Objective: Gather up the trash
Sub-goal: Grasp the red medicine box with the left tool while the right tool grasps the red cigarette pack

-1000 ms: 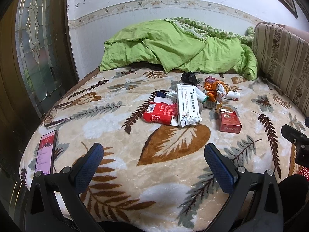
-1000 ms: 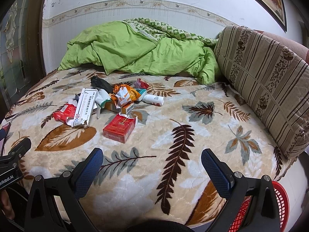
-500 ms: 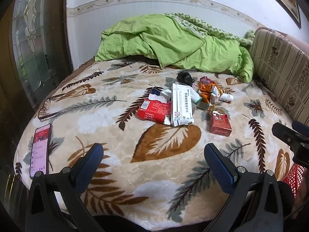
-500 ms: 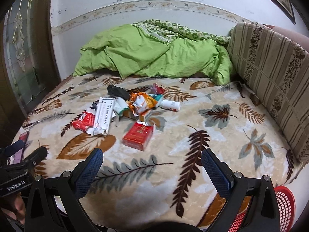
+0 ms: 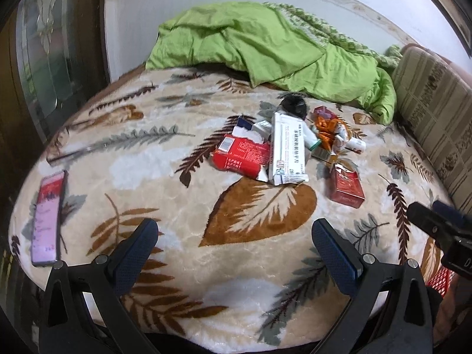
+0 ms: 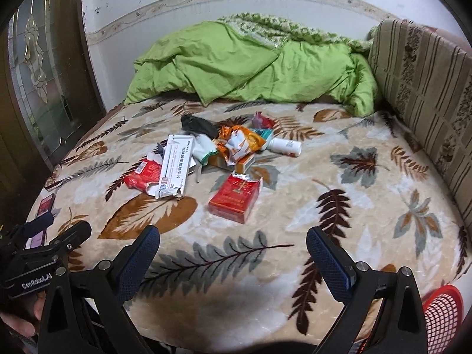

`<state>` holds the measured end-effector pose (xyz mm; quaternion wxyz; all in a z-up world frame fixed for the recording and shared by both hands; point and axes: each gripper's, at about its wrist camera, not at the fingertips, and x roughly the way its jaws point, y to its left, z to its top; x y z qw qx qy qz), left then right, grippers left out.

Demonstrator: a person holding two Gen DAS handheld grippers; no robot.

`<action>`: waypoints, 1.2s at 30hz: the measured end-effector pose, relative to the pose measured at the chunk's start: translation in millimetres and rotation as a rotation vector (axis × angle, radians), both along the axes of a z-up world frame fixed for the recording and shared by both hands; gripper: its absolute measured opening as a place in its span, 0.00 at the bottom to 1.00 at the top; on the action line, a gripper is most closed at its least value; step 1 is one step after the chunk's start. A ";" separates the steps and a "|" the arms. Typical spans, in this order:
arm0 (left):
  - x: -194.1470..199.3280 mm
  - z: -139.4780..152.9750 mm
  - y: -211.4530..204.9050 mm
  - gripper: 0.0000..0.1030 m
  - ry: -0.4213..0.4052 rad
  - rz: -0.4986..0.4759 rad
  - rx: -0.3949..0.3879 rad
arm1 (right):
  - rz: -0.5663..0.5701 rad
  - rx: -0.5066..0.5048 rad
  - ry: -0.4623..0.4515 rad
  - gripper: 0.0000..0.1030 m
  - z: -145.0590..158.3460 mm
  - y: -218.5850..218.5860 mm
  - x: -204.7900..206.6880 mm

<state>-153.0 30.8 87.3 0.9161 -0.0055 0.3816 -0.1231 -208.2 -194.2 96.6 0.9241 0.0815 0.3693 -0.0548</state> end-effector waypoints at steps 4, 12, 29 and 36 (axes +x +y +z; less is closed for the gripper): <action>21.8 -8.8 7.5 0.92 0.068 0.015 -0.059 | 0.000 0.058 0.044 0.85 -12.2 -4.9 19.8; 75.6 -31.6 17.6 0.59 0.235 0.091 -0.173 | -0.085 0.215 0.160 0.82 -48.8 -30.0 86.0; 145.7 -55.5 7.6 0.47 0.398 0.169 -0.396 | -0.098 0.150 0.216 0.58 -91.0 -37.8 137.0; 171.0 -73.9 -7.1 0.31 0.443 0.216 -0.467 | -0.096 0.182 0.185 0.58 -85.9 -42.4 132.9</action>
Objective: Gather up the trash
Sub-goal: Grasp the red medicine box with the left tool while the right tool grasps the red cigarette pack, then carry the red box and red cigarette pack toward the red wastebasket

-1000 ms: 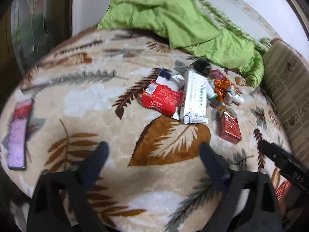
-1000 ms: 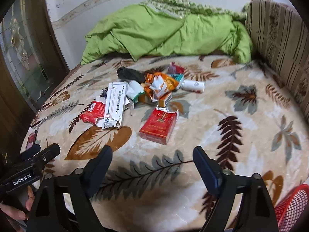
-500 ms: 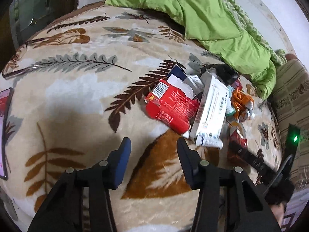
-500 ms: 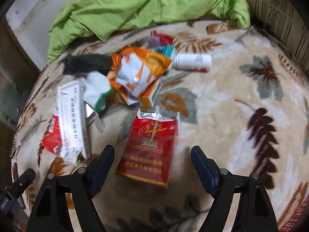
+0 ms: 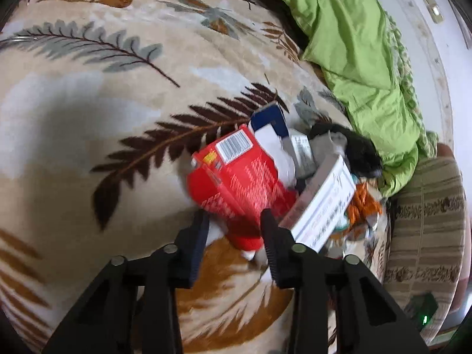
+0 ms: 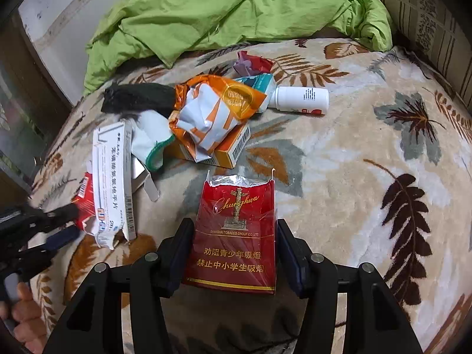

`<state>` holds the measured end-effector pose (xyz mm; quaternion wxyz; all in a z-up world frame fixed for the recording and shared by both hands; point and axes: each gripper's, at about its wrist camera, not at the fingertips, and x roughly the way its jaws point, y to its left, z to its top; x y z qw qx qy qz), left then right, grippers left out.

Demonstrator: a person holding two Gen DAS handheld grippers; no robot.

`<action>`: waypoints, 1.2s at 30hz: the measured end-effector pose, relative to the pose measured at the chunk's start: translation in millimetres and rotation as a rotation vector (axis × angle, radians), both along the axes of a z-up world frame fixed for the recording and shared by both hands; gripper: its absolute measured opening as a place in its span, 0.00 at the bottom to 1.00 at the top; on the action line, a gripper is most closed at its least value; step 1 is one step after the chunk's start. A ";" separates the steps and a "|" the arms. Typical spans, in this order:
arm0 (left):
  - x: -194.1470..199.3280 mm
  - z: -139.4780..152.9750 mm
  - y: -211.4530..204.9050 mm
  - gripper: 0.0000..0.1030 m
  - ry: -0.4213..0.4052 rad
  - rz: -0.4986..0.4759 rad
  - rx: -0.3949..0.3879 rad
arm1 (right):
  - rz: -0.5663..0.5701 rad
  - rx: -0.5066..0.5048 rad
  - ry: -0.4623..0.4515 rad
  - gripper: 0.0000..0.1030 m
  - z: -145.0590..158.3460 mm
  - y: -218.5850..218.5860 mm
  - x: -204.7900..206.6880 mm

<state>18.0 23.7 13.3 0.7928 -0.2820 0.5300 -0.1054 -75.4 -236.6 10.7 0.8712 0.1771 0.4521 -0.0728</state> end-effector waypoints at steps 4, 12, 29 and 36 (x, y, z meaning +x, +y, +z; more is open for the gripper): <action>14.5 -2.5 -9.3 0.29 -0.031 -0.002 0.038 | 0.006 -0.007 -0.014 0.58 2.3 1.6 -2.0; -4.9 15.2 -7.6 0.15 -0.158 -0.074 0.122 | 0.035 -0.038 -0.035 0.58 7.8 5.8 -1.2; -109.9 44.9 7.8 0.13 -0.360 -0.199 0.266 | 0.186 -0.093 -0.077 0.58 15.9 48.8 -33.9; -116.3 45.2 5.9 0.13 -0.412 -0.190 0.288 | 0.214 -0.122 -0.113 0.58 20.9 62.0 -42.6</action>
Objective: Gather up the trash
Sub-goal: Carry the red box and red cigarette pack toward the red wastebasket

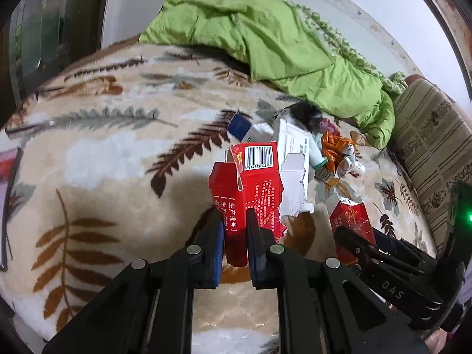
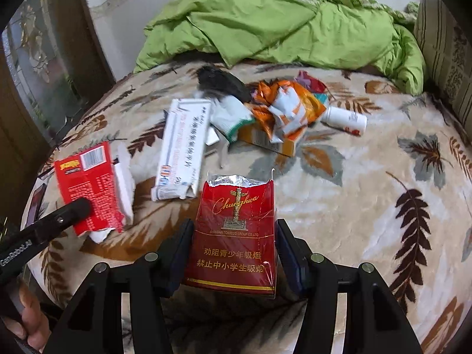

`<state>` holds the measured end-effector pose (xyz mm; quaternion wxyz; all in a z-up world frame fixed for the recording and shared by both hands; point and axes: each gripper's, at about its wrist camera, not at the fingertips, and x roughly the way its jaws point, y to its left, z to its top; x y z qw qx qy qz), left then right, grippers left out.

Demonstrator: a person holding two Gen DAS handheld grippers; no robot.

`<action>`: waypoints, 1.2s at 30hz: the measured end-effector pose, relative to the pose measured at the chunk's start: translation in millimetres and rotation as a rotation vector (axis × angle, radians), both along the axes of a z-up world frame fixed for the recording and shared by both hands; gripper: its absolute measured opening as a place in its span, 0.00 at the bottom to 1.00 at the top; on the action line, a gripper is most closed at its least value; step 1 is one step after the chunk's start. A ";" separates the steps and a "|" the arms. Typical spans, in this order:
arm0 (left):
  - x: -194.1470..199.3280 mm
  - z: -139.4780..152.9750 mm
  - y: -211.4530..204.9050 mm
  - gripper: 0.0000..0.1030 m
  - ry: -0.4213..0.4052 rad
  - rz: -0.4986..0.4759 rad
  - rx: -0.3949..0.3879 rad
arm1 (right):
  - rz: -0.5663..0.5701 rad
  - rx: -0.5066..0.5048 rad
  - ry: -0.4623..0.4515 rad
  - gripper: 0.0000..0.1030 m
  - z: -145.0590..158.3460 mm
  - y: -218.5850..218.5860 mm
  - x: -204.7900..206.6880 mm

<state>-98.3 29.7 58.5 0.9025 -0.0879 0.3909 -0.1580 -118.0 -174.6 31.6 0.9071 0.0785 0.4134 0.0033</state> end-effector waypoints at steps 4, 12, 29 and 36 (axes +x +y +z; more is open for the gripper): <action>-6.4 2.0 -11.1 0.13 -0.041 -0.023 0.046 | -0.008 -0.009 -0.036 0.58 6.7 1.3 -6.2; -16.8 10.9 -24.9 0.13 -0.126 -0.065 0.102 | -0.062 -0.022 -0.092 0.58 19.9 -9.4 -26.6; -15.5 12.0 -28.5 0.13 -0.139 -0.121 0.081 | -0.073 -0.002 -0.084 0.58 27.5 -10.2 -43.4; -23.4 14.1 -39.3 0.13 -0.149 -0.186 0.086 | -0.100 -0.001 -0.070 0.58 40.4 -26.0 -58.9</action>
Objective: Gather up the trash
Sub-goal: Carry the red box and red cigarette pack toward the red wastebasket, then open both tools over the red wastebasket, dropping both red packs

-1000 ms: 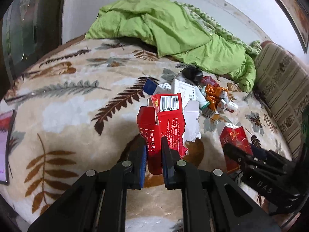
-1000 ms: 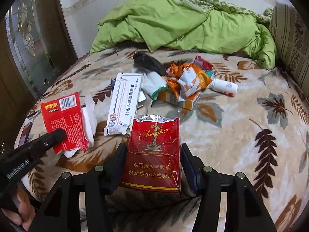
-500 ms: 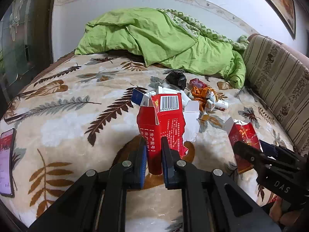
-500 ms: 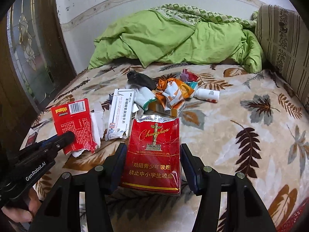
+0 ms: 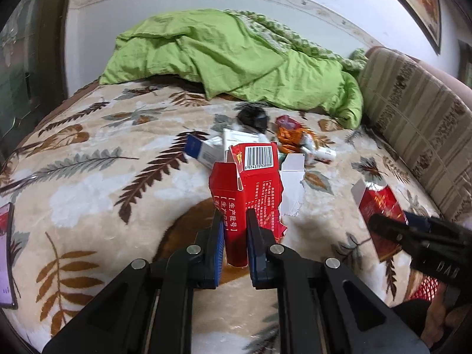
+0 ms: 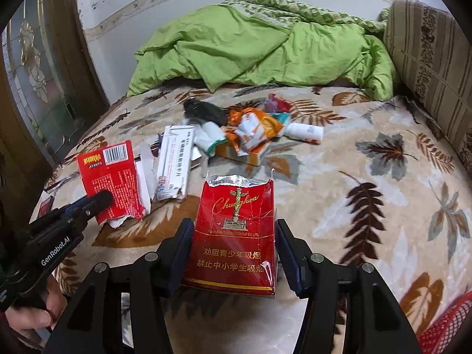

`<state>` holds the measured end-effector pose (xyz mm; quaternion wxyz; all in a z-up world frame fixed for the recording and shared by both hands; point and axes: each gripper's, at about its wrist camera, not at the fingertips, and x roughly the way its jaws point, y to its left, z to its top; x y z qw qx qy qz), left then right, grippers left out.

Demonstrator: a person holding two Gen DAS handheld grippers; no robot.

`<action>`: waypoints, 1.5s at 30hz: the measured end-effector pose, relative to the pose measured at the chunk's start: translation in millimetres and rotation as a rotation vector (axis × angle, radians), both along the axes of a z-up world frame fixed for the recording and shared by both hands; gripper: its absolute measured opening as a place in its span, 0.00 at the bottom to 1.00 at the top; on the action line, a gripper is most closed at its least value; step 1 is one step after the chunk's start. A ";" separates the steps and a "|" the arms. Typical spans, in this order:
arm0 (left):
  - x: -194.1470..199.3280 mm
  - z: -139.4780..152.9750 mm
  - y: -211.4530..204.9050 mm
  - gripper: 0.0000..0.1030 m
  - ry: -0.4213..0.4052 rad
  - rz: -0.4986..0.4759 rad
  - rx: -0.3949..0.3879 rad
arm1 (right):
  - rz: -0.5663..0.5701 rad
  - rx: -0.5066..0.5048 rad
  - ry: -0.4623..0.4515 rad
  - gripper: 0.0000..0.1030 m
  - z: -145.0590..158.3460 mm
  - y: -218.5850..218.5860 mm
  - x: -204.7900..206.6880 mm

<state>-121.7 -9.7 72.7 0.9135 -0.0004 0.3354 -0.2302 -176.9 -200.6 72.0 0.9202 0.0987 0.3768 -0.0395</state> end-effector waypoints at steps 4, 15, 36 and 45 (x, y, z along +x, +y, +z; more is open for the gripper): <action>-11.4 6.3 -13.1 0.13 0.004 -0.060 -0.004 | -0.025 0.028 -0.003 0.58 8.9 -15.5 -14.4; -59.7 33.9 -79.9 0.13 0.026 -0.284 -0.015 | -0.134 0.100 -0.038 0.58 31.5 -67.7 -81.8; -209.1 41.1 -298.7 0.13 0.119 -0.866 0.106 | -0.672 0.201 -0.091 0.59 28.5 -237.5 -305.3; -216.4 27.2 -326.1 0.49 0.168 -0.885 0.137 | -0.682 0.199 -0.127 0.73 20.4 -258.9 -331.1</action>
